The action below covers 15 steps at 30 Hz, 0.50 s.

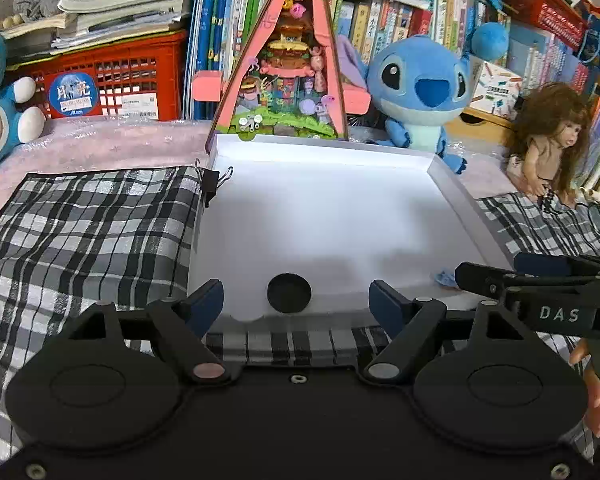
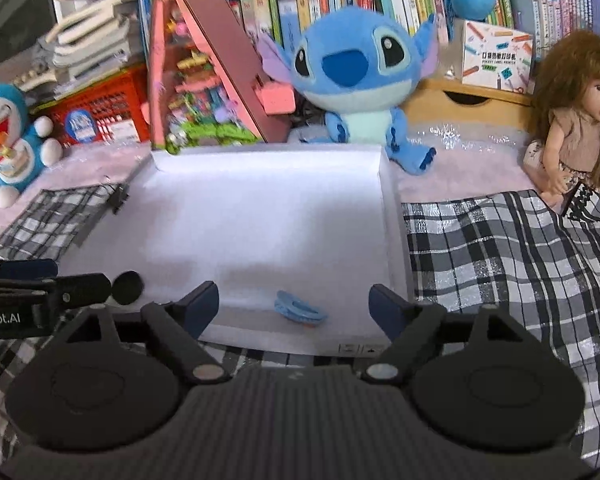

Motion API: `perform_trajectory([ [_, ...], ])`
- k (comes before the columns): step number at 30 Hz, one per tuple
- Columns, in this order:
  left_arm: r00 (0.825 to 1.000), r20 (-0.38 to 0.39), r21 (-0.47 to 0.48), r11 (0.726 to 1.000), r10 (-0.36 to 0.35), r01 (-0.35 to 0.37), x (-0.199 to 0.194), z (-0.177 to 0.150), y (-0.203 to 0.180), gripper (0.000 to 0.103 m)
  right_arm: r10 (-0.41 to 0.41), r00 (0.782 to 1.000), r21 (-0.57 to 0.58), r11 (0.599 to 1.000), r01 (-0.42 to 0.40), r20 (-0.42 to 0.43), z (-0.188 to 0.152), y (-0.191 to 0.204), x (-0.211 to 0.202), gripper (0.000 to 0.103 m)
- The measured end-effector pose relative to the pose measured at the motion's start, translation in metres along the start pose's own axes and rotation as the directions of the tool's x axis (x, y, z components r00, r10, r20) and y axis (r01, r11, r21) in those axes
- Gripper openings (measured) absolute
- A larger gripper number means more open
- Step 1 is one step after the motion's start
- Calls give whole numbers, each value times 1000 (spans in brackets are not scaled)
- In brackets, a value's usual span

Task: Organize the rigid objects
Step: 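Open the left tool to drop the lid in the tray while the right tool drops the clip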

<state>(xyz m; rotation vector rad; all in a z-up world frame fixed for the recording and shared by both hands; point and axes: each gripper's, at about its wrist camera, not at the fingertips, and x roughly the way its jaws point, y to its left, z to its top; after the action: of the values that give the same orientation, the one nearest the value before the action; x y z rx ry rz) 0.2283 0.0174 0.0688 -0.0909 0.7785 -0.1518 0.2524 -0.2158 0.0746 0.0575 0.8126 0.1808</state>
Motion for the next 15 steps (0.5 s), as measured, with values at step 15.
perform_trajectory([
  [15,996,49,38,996,-78,76,-45,-46,-12,83,40,992,-82,996,-31,118,-34,10,-53,101],
])
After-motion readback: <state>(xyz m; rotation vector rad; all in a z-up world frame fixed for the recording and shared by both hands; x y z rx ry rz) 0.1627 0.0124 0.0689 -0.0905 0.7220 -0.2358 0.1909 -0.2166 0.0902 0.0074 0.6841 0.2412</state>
